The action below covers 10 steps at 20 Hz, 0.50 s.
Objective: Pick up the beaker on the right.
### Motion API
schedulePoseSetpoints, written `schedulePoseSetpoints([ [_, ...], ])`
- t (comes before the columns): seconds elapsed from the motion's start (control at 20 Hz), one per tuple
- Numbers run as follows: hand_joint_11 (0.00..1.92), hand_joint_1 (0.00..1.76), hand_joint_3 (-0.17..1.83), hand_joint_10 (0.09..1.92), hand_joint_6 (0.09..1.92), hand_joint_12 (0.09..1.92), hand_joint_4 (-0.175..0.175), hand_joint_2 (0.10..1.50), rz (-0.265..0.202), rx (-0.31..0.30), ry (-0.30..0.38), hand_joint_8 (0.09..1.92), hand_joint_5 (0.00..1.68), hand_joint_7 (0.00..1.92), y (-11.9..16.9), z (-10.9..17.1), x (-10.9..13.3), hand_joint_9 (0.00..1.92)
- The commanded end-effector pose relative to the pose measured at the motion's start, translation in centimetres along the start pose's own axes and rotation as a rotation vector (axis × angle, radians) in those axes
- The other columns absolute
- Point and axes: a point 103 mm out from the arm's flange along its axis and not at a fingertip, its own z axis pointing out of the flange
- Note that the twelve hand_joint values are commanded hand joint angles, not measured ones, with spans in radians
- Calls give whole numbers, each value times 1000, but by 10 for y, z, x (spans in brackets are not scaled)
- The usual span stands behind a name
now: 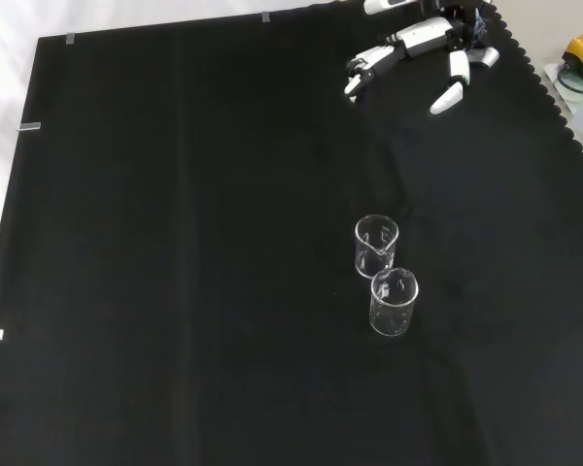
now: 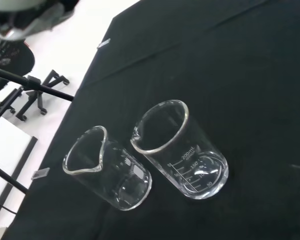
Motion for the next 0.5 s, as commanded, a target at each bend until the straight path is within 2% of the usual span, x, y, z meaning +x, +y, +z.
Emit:
schedulePoseSetpoints([
  [0.05, 32, 784, 989, 902, 87, 1453, -134, 399, -14, 0, 50, 795, 272, 179, 9, 21, -11, 222],
  [0.25, 36, 783, 990, 903, 87, 1453, -134, 399, -18, 7, 54, 796, 273, 178, 12, 26, -14, 224],
  [0.35, 37, 783, 990, 903, 87, 1453, -134, 399, 0, -26, 68, 796, 273, 178, 10, 15, -24, 225],
  [0.5, 40, 783, 990, 903, 87, 1453, -134, 399, -11, -22, 59, 797, 273, 178, 15, 22, -21, 227],
])
